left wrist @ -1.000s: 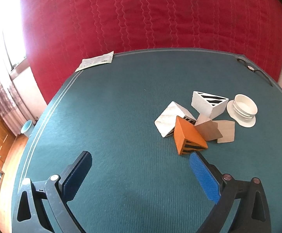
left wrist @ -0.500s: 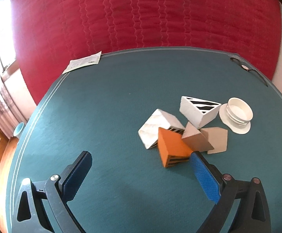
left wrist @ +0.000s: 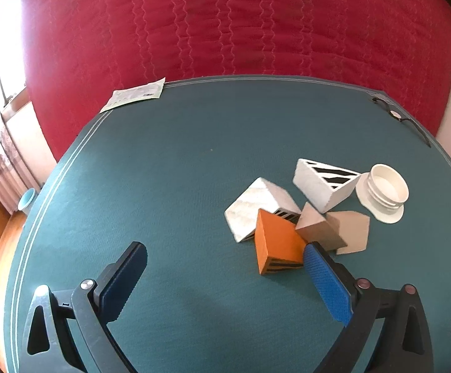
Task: Organize rigid objects
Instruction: 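Grasp the flat orange block with the left gripper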
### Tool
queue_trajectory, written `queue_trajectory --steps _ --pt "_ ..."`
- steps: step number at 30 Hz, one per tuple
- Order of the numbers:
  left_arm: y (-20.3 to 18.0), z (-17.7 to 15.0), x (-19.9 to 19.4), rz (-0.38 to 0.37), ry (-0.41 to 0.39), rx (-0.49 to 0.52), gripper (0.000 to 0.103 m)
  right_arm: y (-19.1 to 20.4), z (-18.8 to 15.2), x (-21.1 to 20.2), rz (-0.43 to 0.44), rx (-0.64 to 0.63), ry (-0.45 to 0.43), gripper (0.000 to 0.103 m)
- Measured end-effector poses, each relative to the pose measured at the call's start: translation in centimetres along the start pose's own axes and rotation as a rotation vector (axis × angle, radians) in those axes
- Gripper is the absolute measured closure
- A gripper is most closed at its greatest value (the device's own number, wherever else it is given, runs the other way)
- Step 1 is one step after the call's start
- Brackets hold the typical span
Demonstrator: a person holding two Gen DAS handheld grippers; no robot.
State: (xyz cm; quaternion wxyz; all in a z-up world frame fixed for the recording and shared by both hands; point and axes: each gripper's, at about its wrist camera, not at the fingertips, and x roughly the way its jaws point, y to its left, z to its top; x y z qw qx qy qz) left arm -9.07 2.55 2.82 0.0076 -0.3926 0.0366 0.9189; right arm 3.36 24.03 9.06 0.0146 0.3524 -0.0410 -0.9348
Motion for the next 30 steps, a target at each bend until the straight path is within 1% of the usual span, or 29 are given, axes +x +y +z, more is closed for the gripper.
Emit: queue_trajectory --steps 8,12,14,15,19,25,29,30 --pt "1.9 -0.9 -0.6 0.025 0.004 -0.039 0.001 -0.2 0.1 0.0 0.009 0.01 -0.001 0.029" --pt "2.8 -1.0 -0.8 0.069 0.003 -0.063 0.001 -0.1 0.0 -0.1 0.011 0.013 -0.003 0.029" --pt "3.3 -1.1 -0.8 0.106 0.002 -0.078 0.001 -0.1 0.0 -0.1 0.011 0.012 -0.002 0.029" --pt "3.4 -1.1 -0.8 0.108 0.004 -0.084 0.001 -0.1 0.0 -0.1 0.012 0.012 -0.002 0.029" --pt "3.6 -1.2 -1.0 0.101 -0.002 -0.102 0.001 -0.1 0.0 -0.1 0.012 0.01 0.0 0.029" --pt "2.6 -0.8 -1.6 0.036 -0.015 -0.11 0.001 0.0 -0.1 -0.1 0.011 0.011 0.001 0.029" --pt "1.4 -0.5 -1.3 0.035 -0.015 -0.088 0.001 0.0 -0.1 -0.1 0.012 0.012 0.002 0.029" --pt "1.1 -0.4 -1.2 0.035 -0.013 -0.083 0.003 0.0 -0.1 -0.1 0.012 0.012 0.002 0.029"
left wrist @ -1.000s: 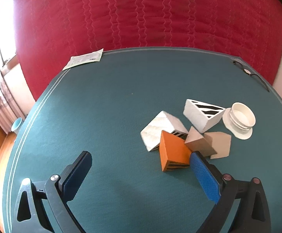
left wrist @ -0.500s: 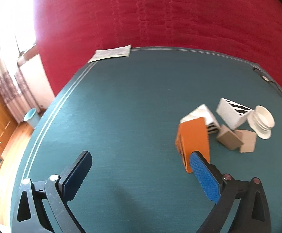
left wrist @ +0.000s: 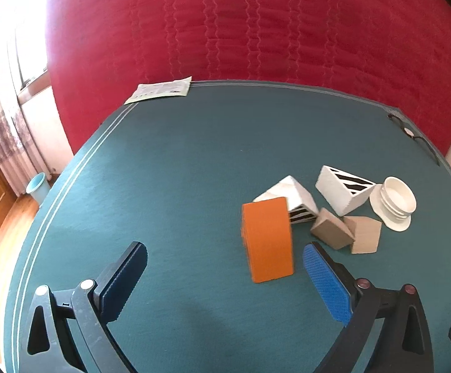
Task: Organize rigid objects
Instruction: 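Grasp the flat orange block with the left gripper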
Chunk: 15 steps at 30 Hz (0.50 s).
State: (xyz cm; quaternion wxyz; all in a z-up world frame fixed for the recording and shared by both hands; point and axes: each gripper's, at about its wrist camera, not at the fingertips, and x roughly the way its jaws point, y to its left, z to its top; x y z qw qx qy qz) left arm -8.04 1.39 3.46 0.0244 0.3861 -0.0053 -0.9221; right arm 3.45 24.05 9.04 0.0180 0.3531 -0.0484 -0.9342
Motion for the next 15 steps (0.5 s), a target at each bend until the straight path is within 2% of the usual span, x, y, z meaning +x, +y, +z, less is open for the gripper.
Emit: queue_trajectory --steps 4,6,7,9,10,12,13,15 --pt "-0.8 0.4 0.9 -0.005 0.018 0.014 0.017 0.0 0.0 0.0 0.0 0.0 -0.001 0.029" --pt "-1.1 0.5 1.3 -0.01 0.029 0.017 0.03 -0.1 0.0 0.0 0.0 -0.001 0.0 0.029" --pt "-1.1 0.6 1.6 -0.014 0.038 0.016 0.033 -0.1 0.0 0.0 0.0 -0.001 0.0 0.029" --pt "-1.1 0.6 1.8 -0.034 0.051 0.009 0.048 0.0 0.0 -0.1 -0.001 0.0 0.001 0.029" --pt "-1.1 0.6 1.8 -0.044 0.053 0.007 0.051 0.0 -0.1 0.0 -0.002 0.0 0.002 0.029" --pt "-1.0 0.7 1.7 -0.054 0.048 0.004 0.067 0.0 -0.1 0.0 -0.006 0.0 0.006 0.029" --pt "-1.0 0.7 1.6 -0.065 0.049 0.003 0.071 0.0 -0.1 0.0 -0.008 0.0 0.008 0.029" --pt "-0.9 0.6 1.5 -0.076 0.048 -0.002 0.072 0.1 -0.1 0.1 -0.01 0.0 0.016 0.029"
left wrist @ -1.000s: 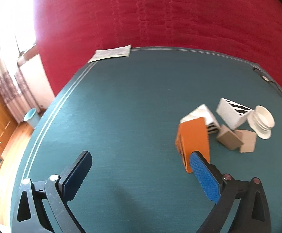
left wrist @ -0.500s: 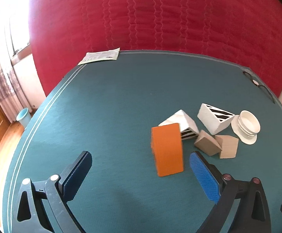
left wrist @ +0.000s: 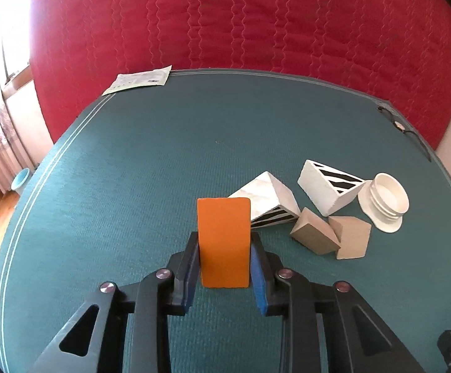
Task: Organize rigid objects
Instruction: 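Grasp the flat orange block with the left gripper, then grasp the light wooden cube with the right gripper while the left holds the orange block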
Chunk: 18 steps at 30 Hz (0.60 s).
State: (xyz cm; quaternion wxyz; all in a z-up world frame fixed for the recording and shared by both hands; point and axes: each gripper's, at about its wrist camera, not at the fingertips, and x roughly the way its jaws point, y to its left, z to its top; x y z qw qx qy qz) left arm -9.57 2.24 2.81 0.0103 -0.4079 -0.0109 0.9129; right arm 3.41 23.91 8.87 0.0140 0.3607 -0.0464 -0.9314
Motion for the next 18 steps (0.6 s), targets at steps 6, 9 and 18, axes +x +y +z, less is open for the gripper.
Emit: queue_trajectory --steps 6,9,18 --pt "0.2 -0.4 -1.1 -0.02 -0.022 0.006 0.072 0.4 -0.1 0.4 0.001 -0.002 0.027 0.029" --pt "0.4 -0.5 -1.7 -0.022 -0.038 0.009 0.072 0.7 0.0 0.8 0.005 -0.006 0.042 0.029" --pt "1.7 -0.8 -2.2 0.004 -0.057 -0.006 0.072 2.9 2.3 2.9 0.064 -0.018 0.072 0.029"
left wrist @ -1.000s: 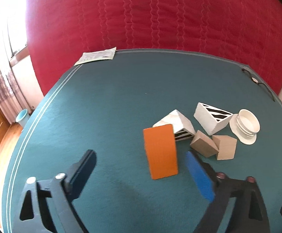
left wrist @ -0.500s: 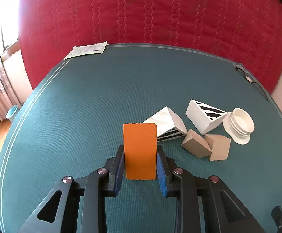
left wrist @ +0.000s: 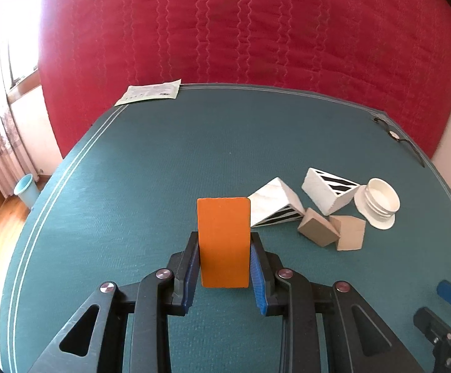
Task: Organize rigid objects
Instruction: 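Grasp the light wooden cube with the right gripper while the left holds the orange block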
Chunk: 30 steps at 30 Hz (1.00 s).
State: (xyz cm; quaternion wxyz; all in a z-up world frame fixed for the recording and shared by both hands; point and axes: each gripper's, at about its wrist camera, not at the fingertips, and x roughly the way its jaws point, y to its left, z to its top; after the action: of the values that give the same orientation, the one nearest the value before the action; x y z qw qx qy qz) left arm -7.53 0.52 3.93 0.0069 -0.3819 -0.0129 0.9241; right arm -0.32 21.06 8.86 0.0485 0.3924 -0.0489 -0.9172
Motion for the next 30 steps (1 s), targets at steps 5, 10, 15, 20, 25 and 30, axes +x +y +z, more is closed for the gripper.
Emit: queue_trajectory --steps 5,10,15,20,25,30 --pt "-0.1 -0.3 0.1 0.005 0.003 0.001 0.072 2.4 2.0 1.2 0.027 -0.058 -0.029 0.03" --pt "0.0 -0.5 -0.1 0.012 -0.004 -0.004 0.072 4.6 3.7 3.3 0.038 -0.092 -0.031 0.037" --pt "0.0 -0.9 0.4 0.031 0.01 -0.012 0.072 5.9 4.9 5.2 0.043 -0.098 -0.019 0.043" --pt "0.2 -0.9 0.4 0.042 0.013 -0.034 0.072 6.4 5.8 6.6 0.035 -0.106 -0.011 0.05" --pt "0.4 -0.9 0.6 0.043 0.028 -0.053 0.072 6.7 6.7 8.0 0.034 -0.111 0.016 0.061" --pt "0.3 -0.8 0.7 0.039 0.032 -0.048 0.072 7.1 6.9 8.4 0.026 -0.123 0.02 0.066"
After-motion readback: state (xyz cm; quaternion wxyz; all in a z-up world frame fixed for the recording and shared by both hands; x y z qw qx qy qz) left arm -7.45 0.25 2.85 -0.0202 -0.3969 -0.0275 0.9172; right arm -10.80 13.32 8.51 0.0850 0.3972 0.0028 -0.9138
